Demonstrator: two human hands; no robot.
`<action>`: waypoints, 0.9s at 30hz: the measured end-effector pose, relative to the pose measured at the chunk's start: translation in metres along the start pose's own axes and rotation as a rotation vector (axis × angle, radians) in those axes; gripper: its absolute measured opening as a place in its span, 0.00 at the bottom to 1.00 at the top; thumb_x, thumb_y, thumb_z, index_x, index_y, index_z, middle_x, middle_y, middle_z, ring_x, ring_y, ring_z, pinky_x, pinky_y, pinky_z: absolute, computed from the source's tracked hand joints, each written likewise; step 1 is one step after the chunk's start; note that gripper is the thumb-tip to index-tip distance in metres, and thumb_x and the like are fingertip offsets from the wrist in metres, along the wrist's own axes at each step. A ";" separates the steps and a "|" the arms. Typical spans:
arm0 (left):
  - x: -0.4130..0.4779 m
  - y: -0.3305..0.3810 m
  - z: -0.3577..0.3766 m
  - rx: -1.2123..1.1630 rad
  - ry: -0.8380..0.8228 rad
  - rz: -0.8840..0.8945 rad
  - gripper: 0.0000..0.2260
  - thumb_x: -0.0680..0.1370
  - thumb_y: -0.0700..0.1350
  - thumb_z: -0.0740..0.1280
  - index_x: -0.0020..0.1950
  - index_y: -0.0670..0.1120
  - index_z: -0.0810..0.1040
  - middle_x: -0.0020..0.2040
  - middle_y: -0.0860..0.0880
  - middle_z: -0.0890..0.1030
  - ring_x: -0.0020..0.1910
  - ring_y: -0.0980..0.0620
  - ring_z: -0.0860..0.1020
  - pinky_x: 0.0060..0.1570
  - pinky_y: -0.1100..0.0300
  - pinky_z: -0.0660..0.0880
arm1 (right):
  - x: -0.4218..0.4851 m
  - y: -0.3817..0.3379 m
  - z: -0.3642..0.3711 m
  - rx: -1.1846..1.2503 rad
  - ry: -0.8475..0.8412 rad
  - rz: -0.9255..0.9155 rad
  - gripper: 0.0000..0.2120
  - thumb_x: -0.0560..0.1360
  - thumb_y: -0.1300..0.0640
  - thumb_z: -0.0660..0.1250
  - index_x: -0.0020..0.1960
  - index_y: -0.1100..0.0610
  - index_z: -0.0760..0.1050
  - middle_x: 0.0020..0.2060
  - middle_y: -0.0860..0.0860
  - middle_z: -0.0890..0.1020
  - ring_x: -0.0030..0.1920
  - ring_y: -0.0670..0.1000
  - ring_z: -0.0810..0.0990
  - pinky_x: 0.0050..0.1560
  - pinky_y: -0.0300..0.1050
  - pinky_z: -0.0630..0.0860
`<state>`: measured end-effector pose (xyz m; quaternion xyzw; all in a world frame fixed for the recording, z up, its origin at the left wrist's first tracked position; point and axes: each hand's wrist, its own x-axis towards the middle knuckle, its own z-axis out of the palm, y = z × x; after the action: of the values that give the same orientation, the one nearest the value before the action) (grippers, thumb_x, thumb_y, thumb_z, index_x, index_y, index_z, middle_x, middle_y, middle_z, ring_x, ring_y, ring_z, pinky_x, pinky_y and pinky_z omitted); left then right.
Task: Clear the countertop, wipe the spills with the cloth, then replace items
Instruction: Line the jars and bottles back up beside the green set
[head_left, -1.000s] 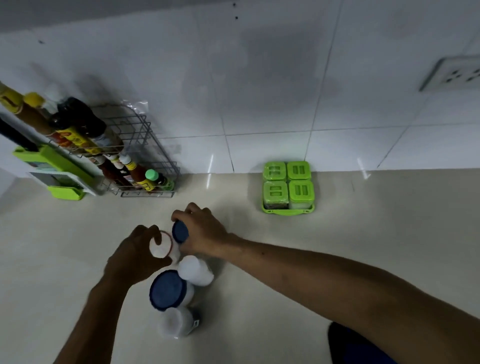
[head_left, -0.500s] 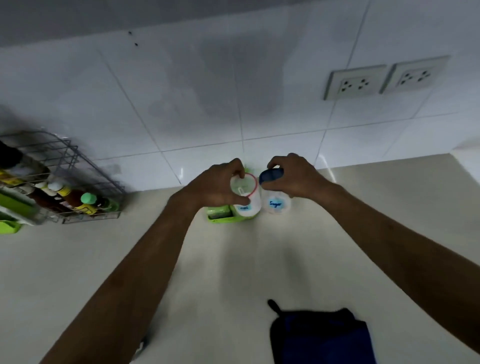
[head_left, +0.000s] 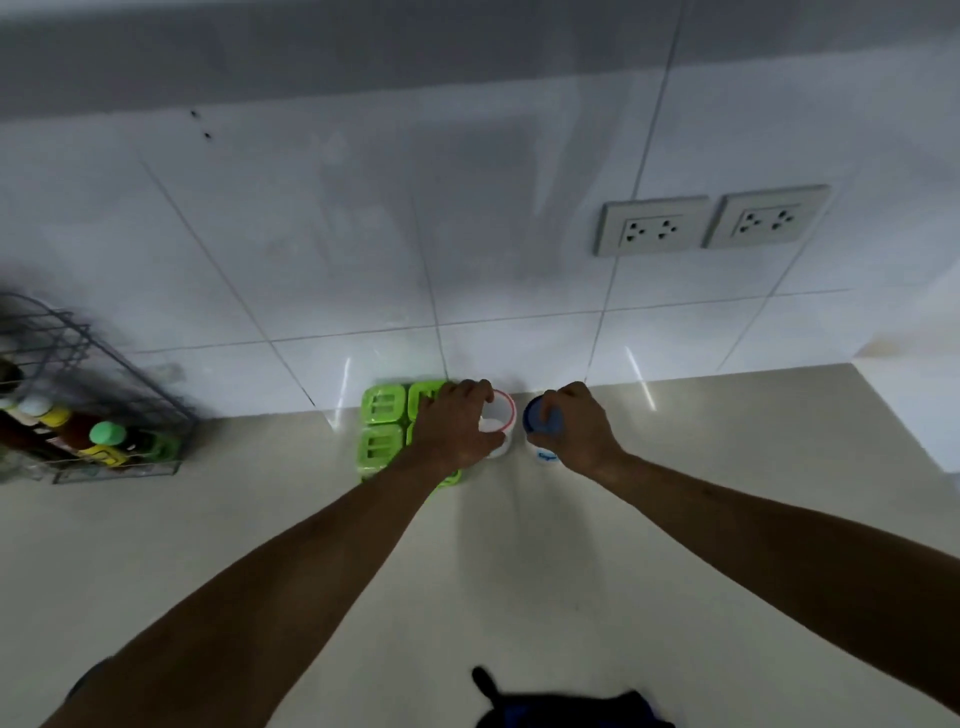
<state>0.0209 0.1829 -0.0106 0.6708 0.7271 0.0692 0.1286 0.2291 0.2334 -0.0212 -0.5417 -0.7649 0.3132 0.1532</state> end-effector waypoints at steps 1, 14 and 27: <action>-0.003 0.001 0.002 0.037 0.036 0.000 0.29 0.74 0.61 0.76 0.71 0.54 0.74 0.77 0.52 0.73 0.75 0.44 0.73 0.69 0.44 0.69 | 0.001 -0.001 0.002 0.009 0.006 -0.016 0.16 0.71 0.56 0.82 0.53 0.60 0.81 0.60 0.57 0.75 0.59 0.63 0.80 0.64 0.49 0.76; -0.019 0.002 0.021 0.359 -0.069 0.039 0.36 0.85 0.55 0.60 0.89 0.51 0.49 0.90 0.48 0.50 0.89 0.46 0.52 0.82 0.37 0.52 | -0.011 -0.004 0.003 -0.385 -0.181 -0.229 0.44 0.78 0.59 0.76 0.86 0.58 0.55 0.86 0.54 0.55 0.86 0.59 0.54 0.80 0.54 0.69; -0.082 0.014 -0.011 0.158 0.032 -0.012 0.29 0.82 0.54 0.65 0.83 0.50 0.67 0.85 0.48 0.66 0.83 0.45 0.66 0.79 0.41 0.56 | -0.019 -0.027 -0.001 -0.344 -0.114 -0.312 0.43 0.76 0.60 0.77 0.85 0.58 0.60 0.84 0.57 0.63 0.84 0.64 0.61 0.79 0.61 0.67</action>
<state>0.0368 0.1033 0.0113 0.6732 0.7364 0.0214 0.0641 0.2166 0.2108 -0.0010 -0.4165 -0.8888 0.1808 0.0620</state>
